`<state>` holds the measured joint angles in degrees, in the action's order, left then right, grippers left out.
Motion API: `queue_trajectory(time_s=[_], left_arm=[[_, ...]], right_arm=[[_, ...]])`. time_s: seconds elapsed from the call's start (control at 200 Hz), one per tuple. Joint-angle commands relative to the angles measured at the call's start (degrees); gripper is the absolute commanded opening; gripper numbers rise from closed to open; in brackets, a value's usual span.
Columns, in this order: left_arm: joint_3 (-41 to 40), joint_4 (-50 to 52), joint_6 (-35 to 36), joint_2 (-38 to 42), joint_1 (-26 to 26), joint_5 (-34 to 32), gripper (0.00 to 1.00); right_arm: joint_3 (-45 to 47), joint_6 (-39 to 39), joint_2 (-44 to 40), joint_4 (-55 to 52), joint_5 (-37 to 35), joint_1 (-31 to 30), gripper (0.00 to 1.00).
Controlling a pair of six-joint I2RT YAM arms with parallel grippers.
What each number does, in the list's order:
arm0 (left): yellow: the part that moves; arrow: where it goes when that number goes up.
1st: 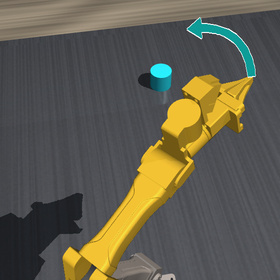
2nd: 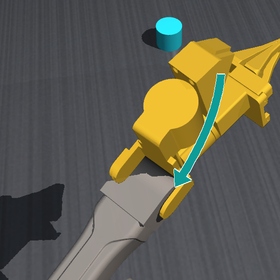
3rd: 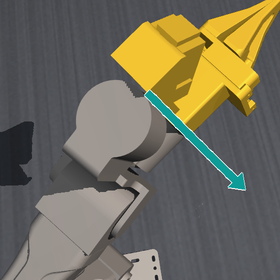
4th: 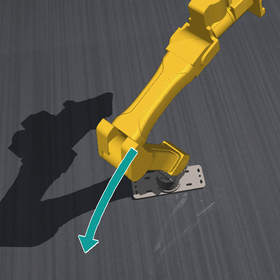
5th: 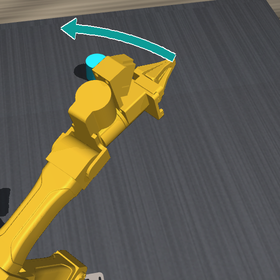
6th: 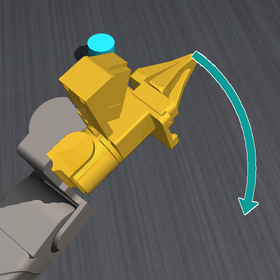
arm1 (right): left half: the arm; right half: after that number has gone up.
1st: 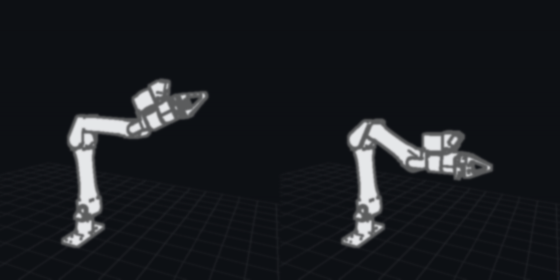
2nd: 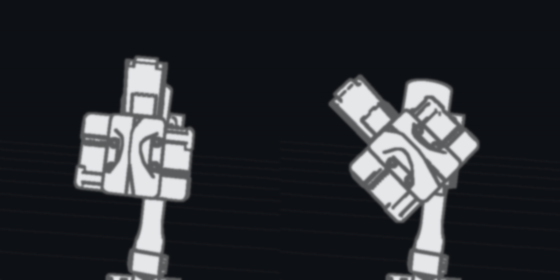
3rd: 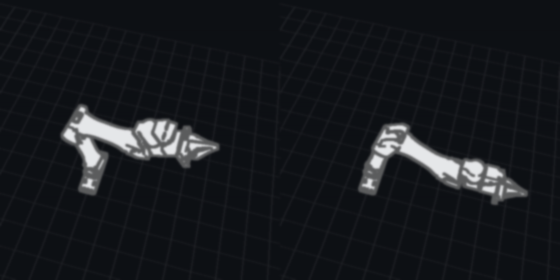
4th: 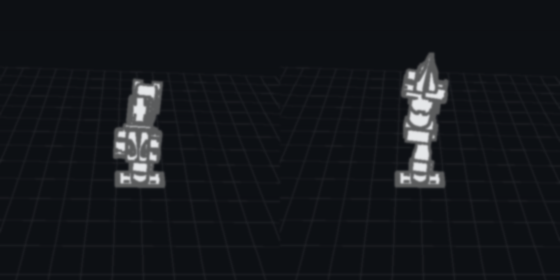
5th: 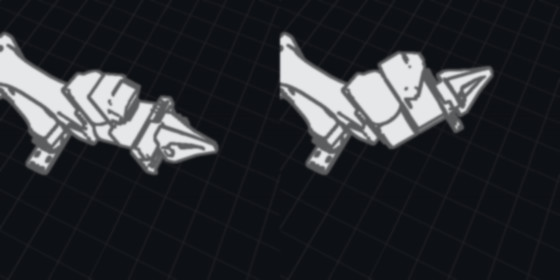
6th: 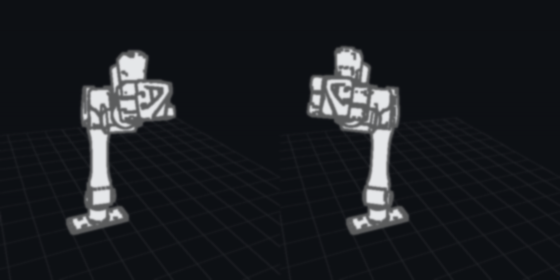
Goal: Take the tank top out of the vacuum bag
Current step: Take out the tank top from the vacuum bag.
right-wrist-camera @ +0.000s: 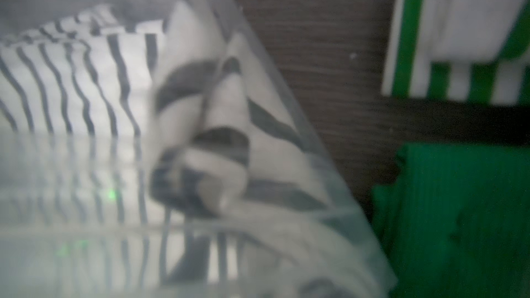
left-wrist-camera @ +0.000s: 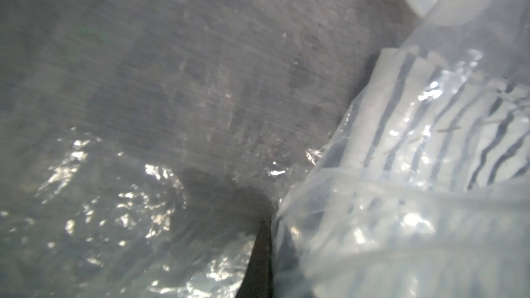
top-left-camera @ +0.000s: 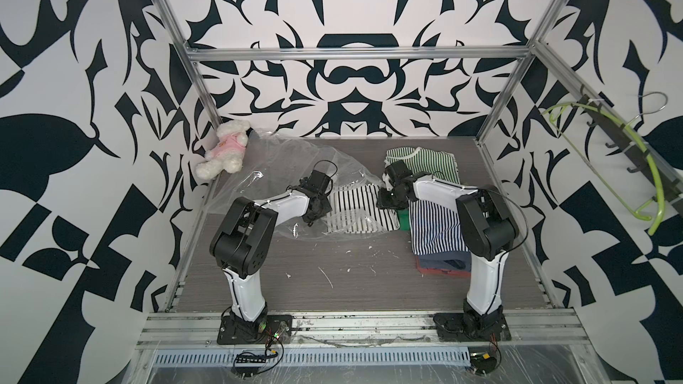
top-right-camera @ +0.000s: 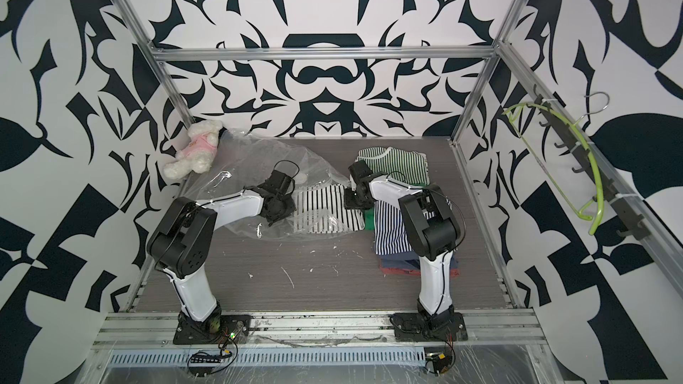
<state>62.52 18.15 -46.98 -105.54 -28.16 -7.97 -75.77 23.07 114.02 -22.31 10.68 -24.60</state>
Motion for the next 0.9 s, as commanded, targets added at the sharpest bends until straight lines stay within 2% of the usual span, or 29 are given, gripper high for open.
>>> queue_trajectory(time_s=[0.0, 0.065, 0.3, 0.495, 0.69, 0.895], left_arm=[[-2.1, 5.8, 0.2, -4.7, 0.0, 1.6, 0.0], [-2.2, 5.8, -0.1, -4.4, -0.1, 1.3, 0.0], [-1.4, 6.5, -1.0, -2.3, 0.1, -1.6, 0.0], [3.0, 7.6, -1.9, -3.6, 1.1, -2.3, 0.0], [17.1, 12.6, -0.5, -8.6, 1.7, -2.8, 0.0], [32.1, 17.4, 1.0, -17.1, 3.6, -2.1, 0.0]], right_arm=[[-1.0, -1.6, -0.2, 2.0, 3.4, -0.3, 0.22], [-1.0, -2.0, -1.5, 1.5, 3.0, -0.3, 0.0], [-5.3, -2.8, -7.7, -2.6, 3.1, -0.2, 0.0], [-14.8, -2.7, -4.8, -7.6, 3.7, 1.5, 0.0], [-23.3, -2.5, 0.6, -10.3, 1.5, 5.1, 0.0], [-25.8, -2.4, 2.5, -8.1, -3.5, 8.6, 0.0]])
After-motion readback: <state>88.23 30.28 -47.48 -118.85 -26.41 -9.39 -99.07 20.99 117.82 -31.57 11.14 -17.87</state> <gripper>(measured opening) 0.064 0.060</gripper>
